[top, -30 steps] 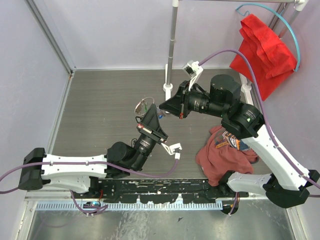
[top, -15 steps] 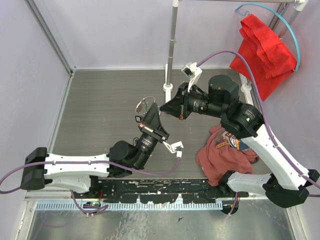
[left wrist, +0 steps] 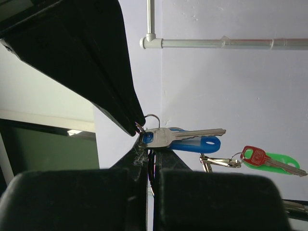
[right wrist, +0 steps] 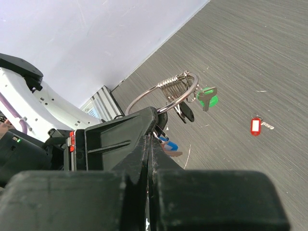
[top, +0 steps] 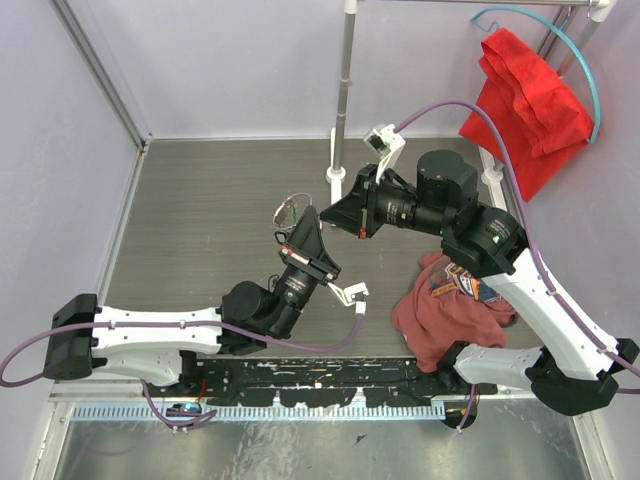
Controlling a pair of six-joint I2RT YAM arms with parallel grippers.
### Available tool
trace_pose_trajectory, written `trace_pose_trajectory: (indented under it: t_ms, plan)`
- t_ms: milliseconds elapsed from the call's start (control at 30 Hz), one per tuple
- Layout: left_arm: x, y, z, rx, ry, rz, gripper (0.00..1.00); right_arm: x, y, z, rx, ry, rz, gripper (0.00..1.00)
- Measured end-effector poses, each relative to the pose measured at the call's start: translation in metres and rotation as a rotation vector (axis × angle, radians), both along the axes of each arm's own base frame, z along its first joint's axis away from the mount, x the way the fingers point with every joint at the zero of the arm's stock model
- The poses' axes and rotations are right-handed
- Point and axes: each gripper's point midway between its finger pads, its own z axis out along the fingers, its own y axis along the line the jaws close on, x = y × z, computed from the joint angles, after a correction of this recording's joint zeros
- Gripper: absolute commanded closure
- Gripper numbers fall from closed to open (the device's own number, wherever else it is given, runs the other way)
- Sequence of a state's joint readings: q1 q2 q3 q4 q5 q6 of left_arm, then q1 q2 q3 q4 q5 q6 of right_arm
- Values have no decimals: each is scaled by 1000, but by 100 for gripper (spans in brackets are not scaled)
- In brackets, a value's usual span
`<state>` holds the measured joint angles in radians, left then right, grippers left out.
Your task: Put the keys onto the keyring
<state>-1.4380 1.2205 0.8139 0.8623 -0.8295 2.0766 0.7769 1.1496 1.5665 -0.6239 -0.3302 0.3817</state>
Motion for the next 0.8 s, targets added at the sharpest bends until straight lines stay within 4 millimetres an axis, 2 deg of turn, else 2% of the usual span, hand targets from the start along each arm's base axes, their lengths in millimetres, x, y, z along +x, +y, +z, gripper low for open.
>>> trace_pose_trajectory:
  t_ms: [800]
  plan:
    - [1, 1, 0, 0, 0, 4, 100, 7, -3, 3, 13, 22, -58, 99]
